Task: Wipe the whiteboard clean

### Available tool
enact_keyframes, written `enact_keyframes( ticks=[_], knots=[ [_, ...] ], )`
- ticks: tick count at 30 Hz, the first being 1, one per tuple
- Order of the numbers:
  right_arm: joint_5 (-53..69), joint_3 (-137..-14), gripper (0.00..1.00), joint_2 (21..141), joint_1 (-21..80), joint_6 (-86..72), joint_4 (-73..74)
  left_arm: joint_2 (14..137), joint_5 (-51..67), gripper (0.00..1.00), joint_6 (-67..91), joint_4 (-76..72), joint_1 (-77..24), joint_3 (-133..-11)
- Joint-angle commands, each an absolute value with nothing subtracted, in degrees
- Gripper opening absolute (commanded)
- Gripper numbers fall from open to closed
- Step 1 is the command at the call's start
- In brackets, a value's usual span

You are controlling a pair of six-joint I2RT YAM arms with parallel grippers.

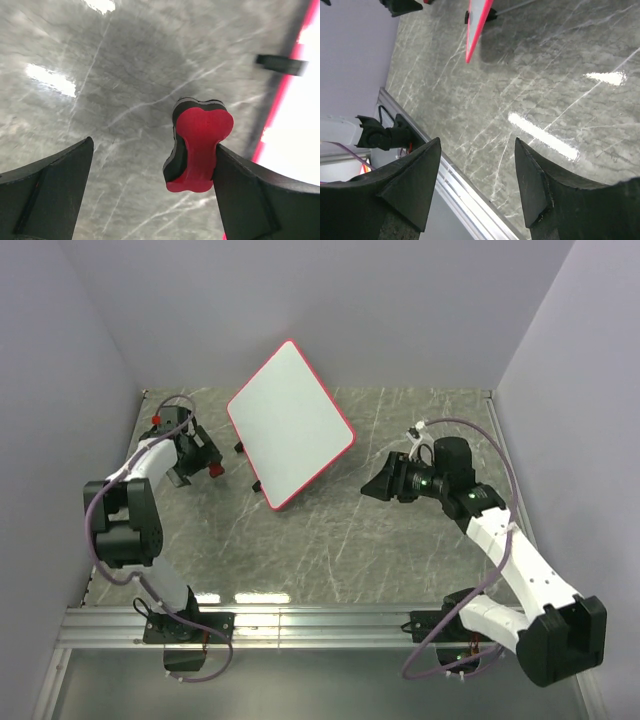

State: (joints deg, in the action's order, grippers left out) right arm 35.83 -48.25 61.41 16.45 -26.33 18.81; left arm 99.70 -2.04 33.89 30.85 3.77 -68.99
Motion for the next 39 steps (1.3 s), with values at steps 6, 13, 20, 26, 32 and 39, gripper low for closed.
enact_keyframes(
  ticks=[6,13,20,26,32,39],
  knots=[
    [35.24,-44.21,0.69,52.66,16.26,-27.16,18.1,90.97,-7.73,0.99,32.79,37.35,1.93,-69.87],
    [35.33,-42.36,0.69,47.73,16.26,-25.49,21.17,100.11,-0.54,0.99,31.63,45.62,2.99,-70.93],
    [34.28,-42.63,0.68,44.3,16.35,-26.71,23.03,91.88,7.28,0.99,38.23,40.79,0.36,-68.12],
    [30.94,-43.86,0.68,39.29,16.35,-30.14,25.22,81.93,9.33,0.99,36.83,38.84,-1.41,-69.42],
    [29.79,-45.88,0.67,35.25,16.26,-35.05,26.37,75.07,6.25,0.99,35.33,42.18,-1.58,-81.28],
    [30.85,-47.02,0.68,32.34,16.26,-39.55,23.29,75.76,7.29,0.99,36.39,45.26,-1.58,-96.83]
  ],
)
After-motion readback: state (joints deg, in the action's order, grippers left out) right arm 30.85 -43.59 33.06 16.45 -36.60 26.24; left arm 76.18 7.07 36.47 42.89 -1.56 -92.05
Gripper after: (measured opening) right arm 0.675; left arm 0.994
